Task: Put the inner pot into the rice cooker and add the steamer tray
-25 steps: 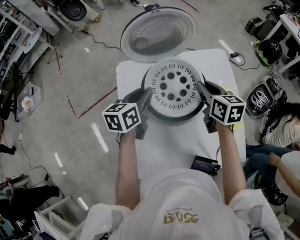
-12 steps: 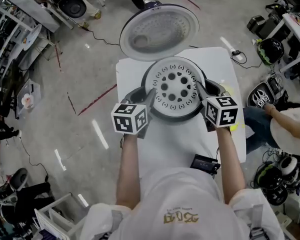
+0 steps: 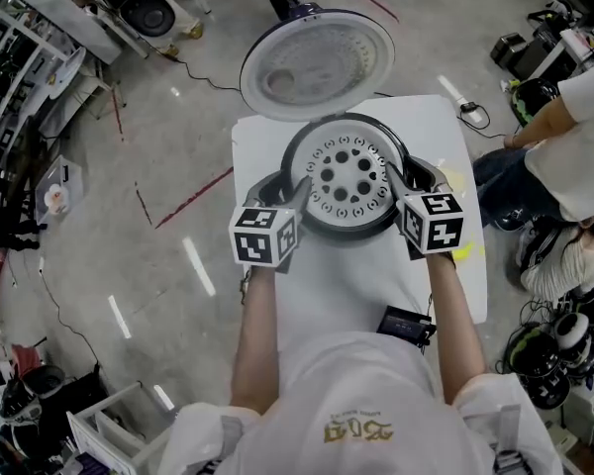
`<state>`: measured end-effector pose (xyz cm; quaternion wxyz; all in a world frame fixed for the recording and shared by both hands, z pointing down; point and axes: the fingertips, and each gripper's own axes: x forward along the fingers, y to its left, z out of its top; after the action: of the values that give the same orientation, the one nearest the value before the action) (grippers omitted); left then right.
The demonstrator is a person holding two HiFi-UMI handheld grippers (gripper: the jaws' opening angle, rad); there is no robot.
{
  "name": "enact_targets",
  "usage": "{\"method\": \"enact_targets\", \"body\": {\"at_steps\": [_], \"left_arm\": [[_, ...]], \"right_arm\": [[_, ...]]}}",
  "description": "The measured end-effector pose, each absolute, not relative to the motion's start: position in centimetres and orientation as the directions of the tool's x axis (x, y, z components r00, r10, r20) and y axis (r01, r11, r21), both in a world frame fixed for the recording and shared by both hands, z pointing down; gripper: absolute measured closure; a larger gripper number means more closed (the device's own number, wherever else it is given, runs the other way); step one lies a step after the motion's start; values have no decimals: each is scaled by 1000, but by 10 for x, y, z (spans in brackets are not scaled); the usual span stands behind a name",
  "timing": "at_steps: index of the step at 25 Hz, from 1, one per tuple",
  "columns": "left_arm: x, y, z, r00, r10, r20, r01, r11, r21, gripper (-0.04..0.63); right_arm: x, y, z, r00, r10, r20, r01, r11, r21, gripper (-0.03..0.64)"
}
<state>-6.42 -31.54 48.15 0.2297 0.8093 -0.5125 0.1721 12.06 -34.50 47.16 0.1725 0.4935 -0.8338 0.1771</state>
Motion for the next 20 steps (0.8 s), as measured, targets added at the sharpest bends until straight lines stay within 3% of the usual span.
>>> {"method": "enact_targets", "body": {"at_steps": [7,20], "left_arm": [[-67,-314,479,415,-758,503,-909,-368,195,405],[-58,-277,463,405,-789,462,-914,-356,194,474]], "right_arm": [[126,-341,466,-437,-784,441,-895,428,-126,468],[138,-289,458,-467,-794,391,-884,411,-221,508]]}}
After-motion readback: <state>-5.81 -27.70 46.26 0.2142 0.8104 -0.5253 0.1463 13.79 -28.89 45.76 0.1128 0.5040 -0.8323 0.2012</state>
